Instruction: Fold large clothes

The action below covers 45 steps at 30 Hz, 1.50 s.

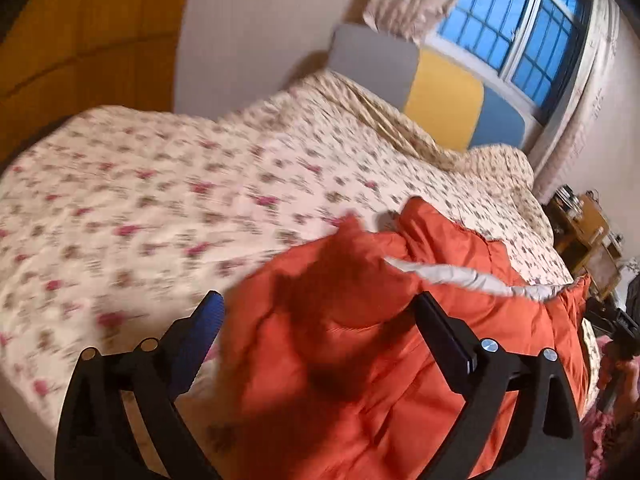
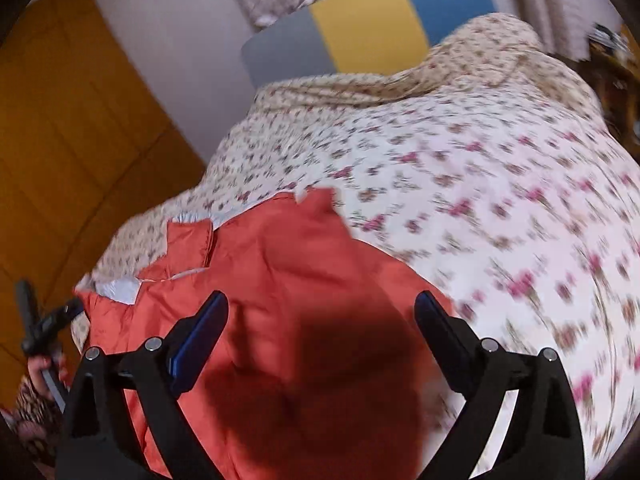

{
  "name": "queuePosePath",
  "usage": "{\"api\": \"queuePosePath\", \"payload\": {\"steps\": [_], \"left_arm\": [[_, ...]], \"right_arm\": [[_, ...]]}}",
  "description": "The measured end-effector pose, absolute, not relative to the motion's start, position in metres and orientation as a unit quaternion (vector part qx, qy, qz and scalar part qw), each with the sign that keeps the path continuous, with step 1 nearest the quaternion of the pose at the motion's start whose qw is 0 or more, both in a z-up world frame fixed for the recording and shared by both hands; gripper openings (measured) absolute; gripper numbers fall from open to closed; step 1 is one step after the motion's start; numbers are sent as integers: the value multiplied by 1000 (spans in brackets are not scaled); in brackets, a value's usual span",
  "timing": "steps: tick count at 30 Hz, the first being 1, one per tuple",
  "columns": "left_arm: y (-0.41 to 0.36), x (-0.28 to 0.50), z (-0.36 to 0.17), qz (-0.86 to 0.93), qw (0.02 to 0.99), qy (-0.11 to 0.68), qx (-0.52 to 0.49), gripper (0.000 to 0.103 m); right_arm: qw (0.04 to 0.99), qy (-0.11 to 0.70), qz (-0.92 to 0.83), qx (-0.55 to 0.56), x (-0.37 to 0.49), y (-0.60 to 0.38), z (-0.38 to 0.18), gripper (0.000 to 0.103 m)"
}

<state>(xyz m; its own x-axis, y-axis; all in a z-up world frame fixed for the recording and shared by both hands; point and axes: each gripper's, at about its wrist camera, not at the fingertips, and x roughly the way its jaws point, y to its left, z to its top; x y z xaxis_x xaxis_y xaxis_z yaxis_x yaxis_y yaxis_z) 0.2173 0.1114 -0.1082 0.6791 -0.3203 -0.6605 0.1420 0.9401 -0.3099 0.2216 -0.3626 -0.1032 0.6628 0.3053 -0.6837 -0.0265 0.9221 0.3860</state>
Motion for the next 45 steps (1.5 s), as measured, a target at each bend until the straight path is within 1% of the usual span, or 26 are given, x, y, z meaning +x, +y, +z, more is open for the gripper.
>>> {"api": "queuePosePath", "payload": {"steps": [1,2,3,4,5,7,9,12,14,16,18,22,27,31,33,40,41,42,43,45], "left_arm": [[105,223,-112,-144,903,385,-126,87],[100,228,-115,-152,896,393,-140,67],[96,230,-117,-152,892,397,-153,57],[92,229,-117,-150,892,396,-161,41],[89,227,-116,-145,894,389,-167,32],[85,220,-109,-134,905,369,-164,25],[86,218,-94,-117,919,340,-159,22],[91,225,-65,-88,939,284,-170,22],[97,237,-53,-66,944,262,-188,22],[100,255,-49,-45,944,255,-202,22],[96,270,-52,-28,947,249,-202,22],[78,298,-73,21,959,239,-152,22],[67,323,-109,47,959,261,-102,22],[70,338,-134,43,948,294,-111,22],[71,346,-147,39,940,319,-116,22],[83,371,-185,22,904,394,-166,24],[83,374,-189,20,899,402,-170,27],[85,376,-191,18,896,408,-175,27],[84,376,-191,18,896,407,-175,27],[82,375,-189,17,895,411,-173,31]], "right_arm": [[894,408,92,163,229,-356,-105,79],[894,413,87,151,231,-352,-105,67],[895,417,84,137,230,-347,-105,42],[898,413,86,127,225,-343,-103,25],[901,407,89,122,220,-340,-100,20],[911,383,89,122,213,-341,-87,16],[921,356,82,133,217,-345,-72,14],[935,317,50,150,226,-354,-54,14],[937,302,18,175,243,-364,-53,14],[935,298,5,192,258,-368,-58,14],[935,301,-18,185,279,-367,-73,14],[930,323,-56,164,310,-363,-109,14],[918,355,-77,161,324,-364,-148,16],[899,395,-89,167,338,-369,-176,24],[892,408,-92,170,343,-369,-187,26],[885,418,-101,177,350,-371,-199,27],[886,418,-104,173,350,-370,-199,27],[887,417,-105,170,350,-369,-199,27],[887,417,-104,170,350,-369,-199,28],[886,416,-98,178,349,-371,-199,31]]}}
